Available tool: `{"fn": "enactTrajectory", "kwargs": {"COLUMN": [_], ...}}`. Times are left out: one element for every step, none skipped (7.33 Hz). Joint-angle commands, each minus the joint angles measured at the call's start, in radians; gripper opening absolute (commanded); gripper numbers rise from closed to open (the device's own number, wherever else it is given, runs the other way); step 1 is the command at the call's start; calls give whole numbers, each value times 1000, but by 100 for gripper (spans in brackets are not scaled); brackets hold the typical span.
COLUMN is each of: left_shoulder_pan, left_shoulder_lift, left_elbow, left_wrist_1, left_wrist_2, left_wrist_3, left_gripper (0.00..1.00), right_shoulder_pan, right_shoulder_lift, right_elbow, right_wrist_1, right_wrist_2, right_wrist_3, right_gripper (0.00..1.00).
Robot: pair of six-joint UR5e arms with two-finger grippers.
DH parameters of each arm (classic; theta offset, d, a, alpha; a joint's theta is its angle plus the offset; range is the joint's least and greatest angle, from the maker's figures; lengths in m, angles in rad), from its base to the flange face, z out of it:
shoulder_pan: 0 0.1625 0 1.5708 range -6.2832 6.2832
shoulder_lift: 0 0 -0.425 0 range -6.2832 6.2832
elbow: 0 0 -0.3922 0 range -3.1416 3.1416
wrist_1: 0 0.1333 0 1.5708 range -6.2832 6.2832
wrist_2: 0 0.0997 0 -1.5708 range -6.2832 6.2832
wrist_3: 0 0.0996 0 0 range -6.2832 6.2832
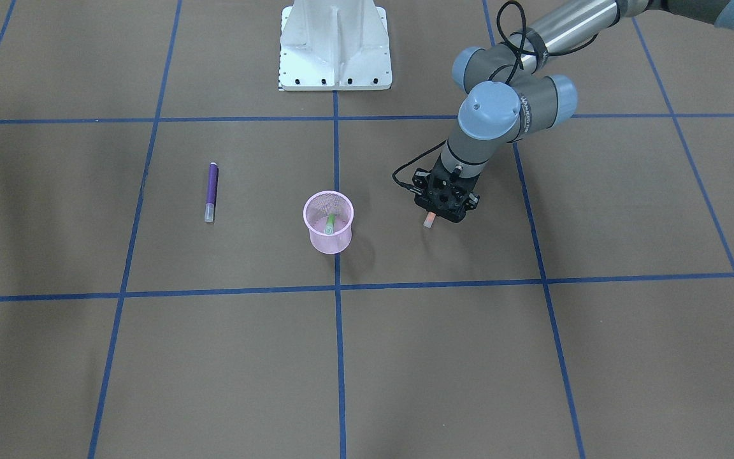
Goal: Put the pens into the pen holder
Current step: 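Grasp orange marker with left gripper while right gripper lifts yellow marker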
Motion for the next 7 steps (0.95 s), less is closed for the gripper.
{"fn": "enactTrajectory", "kwargs": {"left_shoulder_pan": [-17, -51, -65, -85, -102, -121, -137], "left_shoulder_lift": [-2, 0, 0, 0, 0, 0, 0], "left_elbow": [-33, -74, -119, -130, -140, -159, -165], "left_wrist_1": [7, 36, 78, 80, 80, 79, 76], "left_wrist_2": [-4, -11, -11, -13, -11, -8, -4], "left_wrist_3": [-3, 3, 5, 6, 6, 6, 6], "left_gripper": [0, 0, 0, 0, 0, 0, 0], "right_shoulder_pan": [-52, -124, -189, -248, -311, -377, -455], "right_shoulder_lift": [0, 0, 2, 12, 50, 84, 112], "right_elbow": [47, 96, 133, 160, 165, 167, 170], "right_wrist_1": [0, 0, 0, 0, -2, -2, -3], "right_wrist_2": [-70, -161, -235, -309, -393, -482, -577], "right_wrist_3": [53, 137, 176, 211, 228, 236, 238], "right_gripper": [0, 0, 0, 0, 0, 0, 0]}}
